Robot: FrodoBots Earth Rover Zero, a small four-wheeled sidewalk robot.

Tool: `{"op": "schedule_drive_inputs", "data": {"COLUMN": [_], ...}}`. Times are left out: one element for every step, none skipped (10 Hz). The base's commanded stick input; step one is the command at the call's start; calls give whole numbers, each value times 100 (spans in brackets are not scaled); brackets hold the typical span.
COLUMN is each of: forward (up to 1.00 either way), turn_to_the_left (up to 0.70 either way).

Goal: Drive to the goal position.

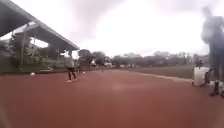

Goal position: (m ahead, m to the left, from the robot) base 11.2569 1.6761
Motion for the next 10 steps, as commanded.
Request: {"op": "schedule_drive_inputs", "data": {"forward": [50,50,50,50,50,50,50,50,50,50], "turn_to_the_left": [2,2,2,2,2,2,2,2,-6,-26]}}
